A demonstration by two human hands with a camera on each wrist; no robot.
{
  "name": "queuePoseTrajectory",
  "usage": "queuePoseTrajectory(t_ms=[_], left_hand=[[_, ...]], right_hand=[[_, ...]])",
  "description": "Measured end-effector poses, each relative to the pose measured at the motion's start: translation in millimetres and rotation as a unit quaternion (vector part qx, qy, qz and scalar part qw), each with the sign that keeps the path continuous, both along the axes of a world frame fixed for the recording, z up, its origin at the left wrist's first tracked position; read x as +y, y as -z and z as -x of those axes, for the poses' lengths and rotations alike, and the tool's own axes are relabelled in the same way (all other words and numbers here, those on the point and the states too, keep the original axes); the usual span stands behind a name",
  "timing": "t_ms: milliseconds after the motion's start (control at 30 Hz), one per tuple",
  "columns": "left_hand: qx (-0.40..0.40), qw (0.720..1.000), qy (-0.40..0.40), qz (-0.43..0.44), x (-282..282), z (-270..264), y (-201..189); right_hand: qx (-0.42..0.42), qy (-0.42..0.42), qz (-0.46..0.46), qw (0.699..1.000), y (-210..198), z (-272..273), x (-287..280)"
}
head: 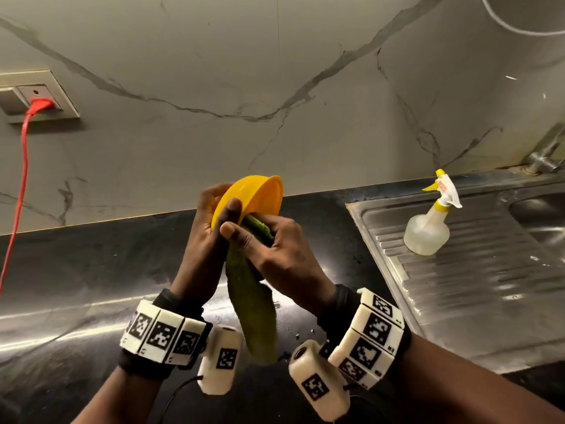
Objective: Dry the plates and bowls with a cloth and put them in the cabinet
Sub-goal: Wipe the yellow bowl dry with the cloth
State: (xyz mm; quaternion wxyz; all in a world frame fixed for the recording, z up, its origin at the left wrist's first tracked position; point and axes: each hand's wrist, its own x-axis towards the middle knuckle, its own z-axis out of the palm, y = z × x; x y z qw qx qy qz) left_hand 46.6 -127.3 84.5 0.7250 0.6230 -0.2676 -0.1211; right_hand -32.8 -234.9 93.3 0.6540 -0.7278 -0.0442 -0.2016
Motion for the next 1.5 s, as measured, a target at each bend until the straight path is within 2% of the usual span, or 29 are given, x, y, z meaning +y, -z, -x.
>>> queuePoseTrajectory(t_ms=[100, 167, 233, 333, 433, 500, 567, 667, 733, 833, 933, 1033, 1100, 1200, 1267, 1400, 1500], left_hand=[[-0.019, 1.0, 0.006, 0.004, 1, 2, 3], [-0.012, 1.0, -0.003, 0.015, 2, 1, 0], [0.016, 1.0, -0.005, 0.022, 2, -2, -3], [0.115, 0.993, 0.001, 0.026, 2, -7, -6], [0.156, 0.986, 0.041, 0.033, -1, -5, -5], [0.157, 0.985, 0.053, 0.05, -5, 2, -2], [0.153, 0.986, 0.039, 0.061, -10, 9, 2], [0.175, 0.981, 0.03, 0.084, -14, 16, 4], [0.182, 0.978, 0.031, 0.095, -15, 17, 3], [0.162, 0.984, 0.0, 0.077, -10, 10, 1], [0.135, 0.989, -0.008, 0.06, -7, 6, 2], [0.111, 0.992, -0.009, 0.063, -8, 6, -3], [0.095, 0.993, -0.009, 0.065, -10, 5, -7], [0.087, 0.994, -0.015, 0.06, -10, 3, -10], [0.073, 0.996, -0.025, 0.049, -10, 4, -8], [0.011, 0.998, -0.058, 0.028, -11, 5, -5], [-0.004, 0.997, -0.063, 0.032, -10, 3, -4]], right_hand=[[0.033, -0.047, -0.121, 0.991, -4, 2, -1], [0.029, -0.072, -0.143, 0.987, -3, 4, 1], [-0.009, -0.06, -0.086, 0.994, 0, 4, -1], [-0.063, -0.036, 0.04, 0.997, 7, 1, -10], [-0.124, 0.074, 0.157, 0.977, 7, -6, -17], [-0.12, 0.183, 0.146, 0.965, 6, -12, -20], [-0.093, 0.227, 0.093, 0.965, 4, -18, -21], [-0.096, 0.215, 0.079, 0.969, 8, -22, -11], [-0.119, 0.154, 0.07, 0.978, 10, -20, -6], [-0.118, 0.04, 0.092, 0.988, 18, -16, -10], [-0.142, 0.016, 0.176, 0.974, 25, -14, -12], [-0.198, 0.076, 0.234, 0.949, 25, -21, -10], [-0.217, 0.13, 0.231, 0.939, 19, -29, -10], [-0.229, 0.207, 0.225, 0.924, 10, -41, -17], [-0.212, 0.247, 0.253, 0.911, 8, -46, -22], [-0.166, 0.236, 0.304, 0.908, 11, -42, -24], [-0.131, 0.216, 0.313, 0.915, 17, -36, -19]])
